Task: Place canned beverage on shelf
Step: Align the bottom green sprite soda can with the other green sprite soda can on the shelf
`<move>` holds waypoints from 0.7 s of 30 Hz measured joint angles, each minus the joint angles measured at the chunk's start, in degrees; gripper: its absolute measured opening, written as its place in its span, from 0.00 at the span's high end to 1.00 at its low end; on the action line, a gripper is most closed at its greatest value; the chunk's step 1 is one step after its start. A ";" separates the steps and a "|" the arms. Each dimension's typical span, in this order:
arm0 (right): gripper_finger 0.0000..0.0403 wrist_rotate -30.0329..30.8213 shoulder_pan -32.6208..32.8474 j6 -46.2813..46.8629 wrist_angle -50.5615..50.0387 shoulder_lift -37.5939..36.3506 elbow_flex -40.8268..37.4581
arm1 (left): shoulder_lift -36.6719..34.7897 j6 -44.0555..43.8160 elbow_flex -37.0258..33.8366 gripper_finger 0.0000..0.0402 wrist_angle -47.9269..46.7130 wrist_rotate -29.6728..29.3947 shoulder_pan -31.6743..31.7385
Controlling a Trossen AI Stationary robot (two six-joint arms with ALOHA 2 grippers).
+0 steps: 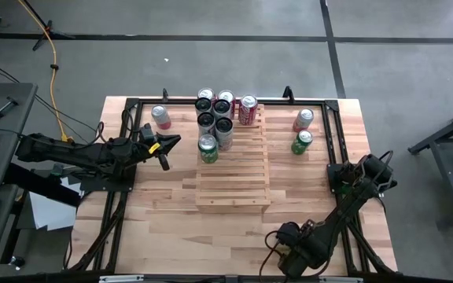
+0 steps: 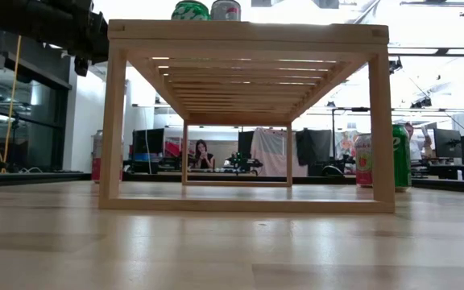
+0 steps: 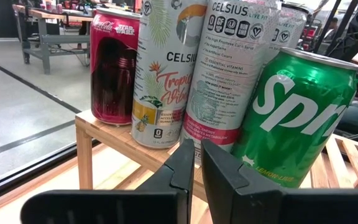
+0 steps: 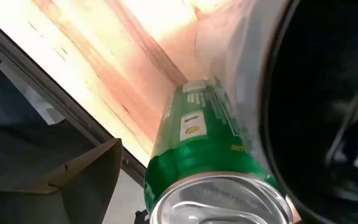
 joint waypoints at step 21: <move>0.28 -15.22 -0.04 -3.94 3.69 -0.22 2.94 | 0.00 -0.07 0.00 0.95 -0.11 1.18 0.00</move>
